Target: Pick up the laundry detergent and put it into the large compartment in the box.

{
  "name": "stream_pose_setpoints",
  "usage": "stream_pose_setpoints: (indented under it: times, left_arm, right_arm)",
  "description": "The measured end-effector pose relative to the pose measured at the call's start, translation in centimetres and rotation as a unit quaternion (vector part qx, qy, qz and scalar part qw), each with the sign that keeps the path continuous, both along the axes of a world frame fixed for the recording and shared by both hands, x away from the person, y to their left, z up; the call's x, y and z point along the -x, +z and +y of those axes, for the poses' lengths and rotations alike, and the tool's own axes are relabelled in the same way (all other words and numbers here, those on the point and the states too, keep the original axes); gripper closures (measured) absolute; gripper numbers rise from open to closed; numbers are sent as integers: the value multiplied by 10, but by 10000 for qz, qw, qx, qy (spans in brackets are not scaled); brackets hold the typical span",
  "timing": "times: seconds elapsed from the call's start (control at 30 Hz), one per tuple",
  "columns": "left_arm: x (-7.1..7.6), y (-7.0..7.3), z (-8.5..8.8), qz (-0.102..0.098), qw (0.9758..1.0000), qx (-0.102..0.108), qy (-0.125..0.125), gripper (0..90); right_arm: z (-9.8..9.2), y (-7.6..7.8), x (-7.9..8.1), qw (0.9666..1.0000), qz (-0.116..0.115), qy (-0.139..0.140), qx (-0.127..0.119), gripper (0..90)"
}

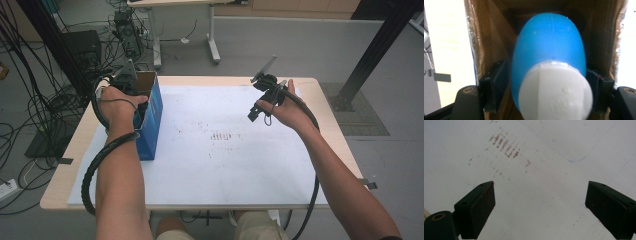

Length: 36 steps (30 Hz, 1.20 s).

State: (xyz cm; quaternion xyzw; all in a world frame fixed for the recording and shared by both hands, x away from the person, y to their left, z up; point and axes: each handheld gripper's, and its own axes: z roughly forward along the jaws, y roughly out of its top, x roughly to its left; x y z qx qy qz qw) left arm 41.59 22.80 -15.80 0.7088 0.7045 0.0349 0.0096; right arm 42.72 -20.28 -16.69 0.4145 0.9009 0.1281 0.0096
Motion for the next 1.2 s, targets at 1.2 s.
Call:
stream_pose_setpoints:
  times: [1.2]
  left_arm:
    - [16, 85, -79, -270, 9600, -114, -2785, 118]
  right_arm:
    - [-11, -1, -14, 9997, 84, -243, 5, 88]
